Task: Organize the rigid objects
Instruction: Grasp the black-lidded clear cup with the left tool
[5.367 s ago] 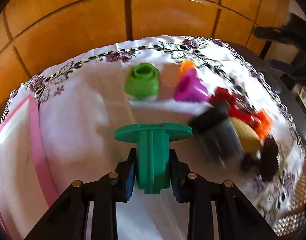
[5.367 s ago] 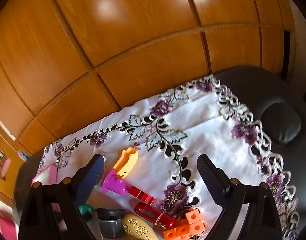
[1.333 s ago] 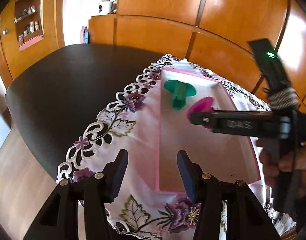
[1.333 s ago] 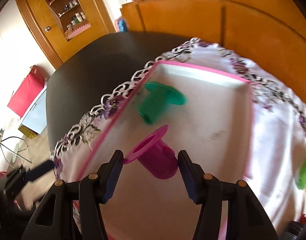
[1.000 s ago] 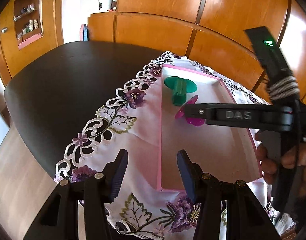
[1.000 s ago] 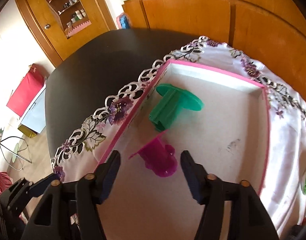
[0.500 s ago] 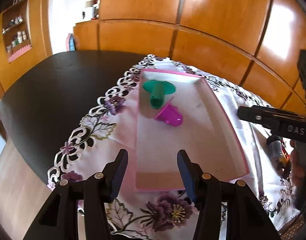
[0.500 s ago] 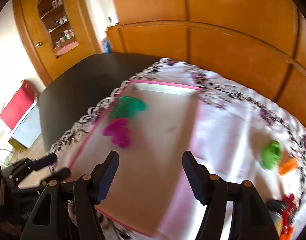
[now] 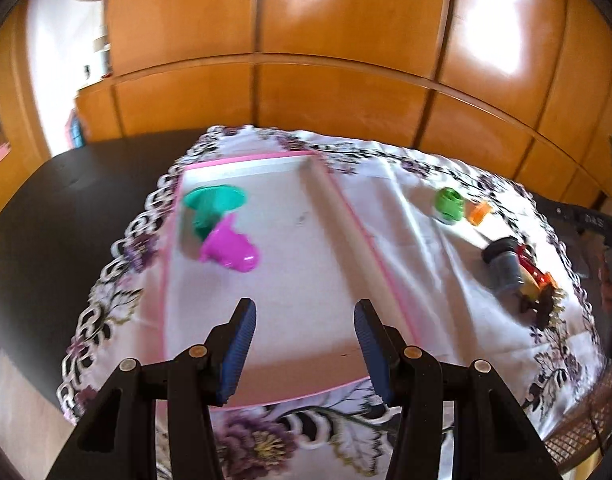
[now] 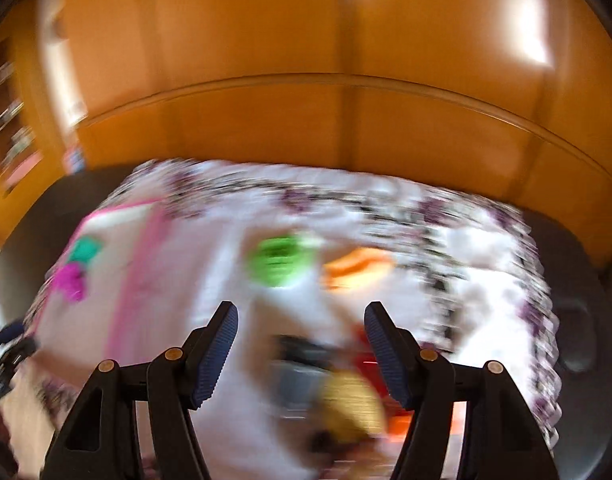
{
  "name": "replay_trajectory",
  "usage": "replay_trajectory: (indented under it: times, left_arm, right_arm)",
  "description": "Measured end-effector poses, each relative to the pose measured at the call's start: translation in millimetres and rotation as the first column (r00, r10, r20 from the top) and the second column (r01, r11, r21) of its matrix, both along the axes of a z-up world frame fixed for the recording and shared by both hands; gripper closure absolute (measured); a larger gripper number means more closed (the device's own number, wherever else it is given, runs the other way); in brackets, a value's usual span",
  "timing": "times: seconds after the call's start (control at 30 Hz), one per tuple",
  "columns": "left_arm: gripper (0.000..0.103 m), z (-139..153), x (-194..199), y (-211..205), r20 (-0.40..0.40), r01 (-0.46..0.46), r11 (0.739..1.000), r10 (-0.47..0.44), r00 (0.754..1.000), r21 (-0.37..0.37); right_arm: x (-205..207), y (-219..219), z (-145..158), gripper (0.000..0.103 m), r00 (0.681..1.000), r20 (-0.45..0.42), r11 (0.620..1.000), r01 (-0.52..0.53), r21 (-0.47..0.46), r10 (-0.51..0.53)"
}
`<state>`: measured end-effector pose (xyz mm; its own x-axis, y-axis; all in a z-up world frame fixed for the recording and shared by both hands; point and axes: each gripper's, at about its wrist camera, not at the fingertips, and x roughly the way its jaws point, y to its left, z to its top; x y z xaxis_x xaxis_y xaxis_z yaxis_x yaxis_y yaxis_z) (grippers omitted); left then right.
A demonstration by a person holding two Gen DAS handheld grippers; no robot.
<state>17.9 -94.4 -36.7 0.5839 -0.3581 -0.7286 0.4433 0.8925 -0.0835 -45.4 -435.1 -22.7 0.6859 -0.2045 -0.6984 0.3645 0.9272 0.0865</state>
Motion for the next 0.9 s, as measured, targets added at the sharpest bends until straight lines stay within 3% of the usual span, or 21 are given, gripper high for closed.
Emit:
replay_trajectory:
  times: [0.1,0.2,0.43,0.7,0.77,0.8,0.9]
  left_arm:
    - [0.051,1.8,-2.9,-20.3,0.006,0.056,0.998,-0.056,0.998,0.024]
    - [0.051,4.7,-5.2,-41.8,0.011,0.116,0.992,-0.116,0.993,0.043]
    - [0.051,-1.3,-8.5,-92.9,-0.039,0.235,0.969,-0.232,0.972,0.072]
    - [0.051,-10.5,-12.9,-172.5,-0.122,0.378,0.925,-0.37,0.921,0.047]
    - [0.043,-14.8,-13.2,-195.5,-0.148,0.407,0.913,-0.399,0.905,0.031]
    - [0.034,-16.7,-12.3,-203.1,-0.155,0.412,0.911,-0.404,0.902,0.024]
    - [0.031,-23.3,-5.3,-231.2,-0.197,0.412,0.911,-0.409,0.891,-0.025]
  right_arm:
    - [-18.0,-37.0,-19.1,0.036,0.985,0.009,0.984,0.174,0.047,-0.174]
    - [-21.2,-59.6,-25.1,0.036,0.967,0.001,0.959,0.254,0.128,-0.256]
    - [-26.0,-63.0,-17.3,0.036,0.961,0.043,0.955,0.267,0.13,-0.274]
    - [-40.3,-85.3,-21.0,0.036,0.937,0.057,0.912,0.321,0.256,-0.346]
    - [-41.5,-87.3,-21.4,0.036,0.935,0.059,0.907,0.321,0.273,-0.349]
    - [-41.8,-87.2,-21.4,0.036,0.935,0.06,0.906,0.32,0.278,-0.349]
    - [-41.2,-87.1,-21.2,0.036,0.937,0.062,0.905,0.313,0.289,-0.344]
